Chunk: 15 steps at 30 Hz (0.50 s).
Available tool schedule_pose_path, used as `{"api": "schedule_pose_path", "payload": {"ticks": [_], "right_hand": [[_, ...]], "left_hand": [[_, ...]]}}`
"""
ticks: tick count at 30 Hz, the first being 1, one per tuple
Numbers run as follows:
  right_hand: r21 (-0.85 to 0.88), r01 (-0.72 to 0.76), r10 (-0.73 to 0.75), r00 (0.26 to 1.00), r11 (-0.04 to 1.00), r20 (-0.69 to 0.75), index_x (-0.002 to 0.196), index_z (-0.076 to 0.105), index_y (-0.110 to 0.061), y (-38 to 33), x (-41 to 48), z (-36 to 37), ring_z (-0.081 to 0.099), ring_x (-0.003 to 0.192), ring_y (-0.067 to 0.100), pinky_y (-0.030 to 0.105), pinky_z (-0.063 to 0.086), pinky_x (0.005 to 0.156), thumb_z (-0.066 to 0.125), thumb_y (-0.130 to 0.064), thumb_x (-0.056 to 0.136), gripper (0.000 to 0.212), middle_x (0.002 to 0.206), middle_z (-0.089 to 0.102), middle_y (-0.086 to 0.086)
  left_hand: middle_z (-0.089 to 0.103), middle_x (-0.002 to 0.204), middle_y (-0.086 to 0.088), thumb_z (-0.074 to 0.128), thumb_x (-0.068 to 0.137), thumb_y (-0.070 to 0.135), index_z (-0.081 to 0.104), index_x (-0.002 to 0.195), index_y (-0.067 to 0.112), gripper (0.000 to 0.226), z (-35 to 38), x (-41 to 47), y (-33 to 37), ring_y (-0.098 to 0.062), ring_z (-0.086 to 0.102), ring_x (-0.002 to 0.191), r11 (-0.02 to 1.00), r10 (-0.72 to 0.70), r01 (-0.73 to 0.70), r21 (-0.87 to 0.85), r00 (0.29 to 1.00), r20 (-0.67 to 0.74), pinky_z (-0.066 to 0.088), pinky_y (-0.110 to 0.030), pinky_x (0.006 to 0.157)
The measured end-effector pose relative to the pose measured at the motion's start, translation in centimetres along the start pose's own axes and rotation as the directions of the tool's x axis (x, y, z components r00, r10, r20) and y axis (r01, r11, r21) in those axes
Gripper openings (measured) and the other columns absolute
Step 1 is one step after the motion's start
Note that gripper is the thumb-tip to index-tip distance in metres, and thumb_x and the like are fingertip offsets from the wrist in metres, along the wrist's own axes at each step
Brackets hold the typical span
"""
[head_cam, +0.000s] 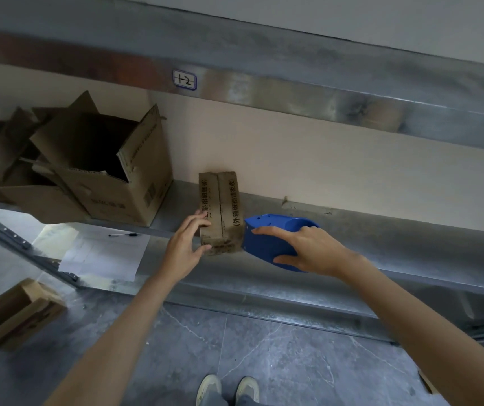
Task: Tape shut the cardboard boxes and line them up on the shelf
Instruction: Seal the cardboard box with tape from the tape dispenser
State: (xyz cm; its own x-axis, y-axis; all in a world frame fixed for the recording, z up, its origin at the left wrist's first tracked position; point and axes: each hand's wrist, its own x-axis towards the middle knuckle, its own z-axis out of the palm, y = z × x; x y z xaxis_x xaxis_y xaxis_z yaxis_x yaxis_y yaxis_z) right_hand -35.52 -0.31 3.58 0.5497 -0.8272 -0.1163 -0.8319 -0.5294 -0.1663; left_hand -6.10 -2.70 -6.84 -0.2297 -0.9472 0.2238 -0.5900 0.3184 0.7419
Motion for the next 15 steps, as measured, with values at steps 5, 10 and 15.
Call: {"api": "schedule_pose_path", "payload": {"ticks": [5, 10, 15], "right_hand": [[0.072, 0.002, -0.006, 0.998, 0.997, 0.058, 0.148, 0.012, -0.051, 0.0, 0.8, -0.1, 0.057, 0.074, 0.016, 0.032, 0.051, 0.070, 0.057, -0.035, 0.097, 0.070, 0.093, 0.066, -0.001], [0.058, 0.027, -0.032, 0.996, 0.998, 0.087, 0.147, -0.003, -0.057, -0.4, 1.5, -0.2, 0.062, 0.076, 0.017, 0.031, 0.052, 0.074, 0.052, -0.039, 0.099, 0.075, 0.102, 0.069, 0.002], [-0.028, 0.073, -0.073, 0.997, 0.997, 0.006, 0.144, -0.005, -0.059, -0.6, 1.7, -0.1, 0.052, 0.063, 0.011, 0.027, 0.046, 0.063, 0.049, -0.046, 0.097, 0.072, 0.100, 0.069, -0.008]], "left_hand": [[0.032, 0.155, 0.010, 0.083, 0.076, 0.017, 0.047, 0.144, 0.015, 0.076, 0.9, 0.5, 0.8, -0.003, 0.020, 0.146, 0.999, -0.048, 0.047, -0.027, 0.998, -0.037, 0.017, -0.017, 0.115], [0.031, 0.154, 0.011, 0.085, 0.072, 0.025, 0.043, 0.148, 0.016, 0.087, 1.0, 1.1, -0.2, -0.003, 0.020, 0.147, 0.999, -0.035, 0.035, 0.005, 0.999, -0.021, 0.016, -0.017, 0.117], [0.036, 0.156, 0.005, 0.084, 0.072, 0.031, 0.044, 0.148, 0.017, 0.087, 0.2, 1.2, -1.0, -0.006, 0.024, 0.147, 0.998, 0.026, -0.028, 0.060, 0.999, 0.024, 0.021, -0.025, 0.119]]}}
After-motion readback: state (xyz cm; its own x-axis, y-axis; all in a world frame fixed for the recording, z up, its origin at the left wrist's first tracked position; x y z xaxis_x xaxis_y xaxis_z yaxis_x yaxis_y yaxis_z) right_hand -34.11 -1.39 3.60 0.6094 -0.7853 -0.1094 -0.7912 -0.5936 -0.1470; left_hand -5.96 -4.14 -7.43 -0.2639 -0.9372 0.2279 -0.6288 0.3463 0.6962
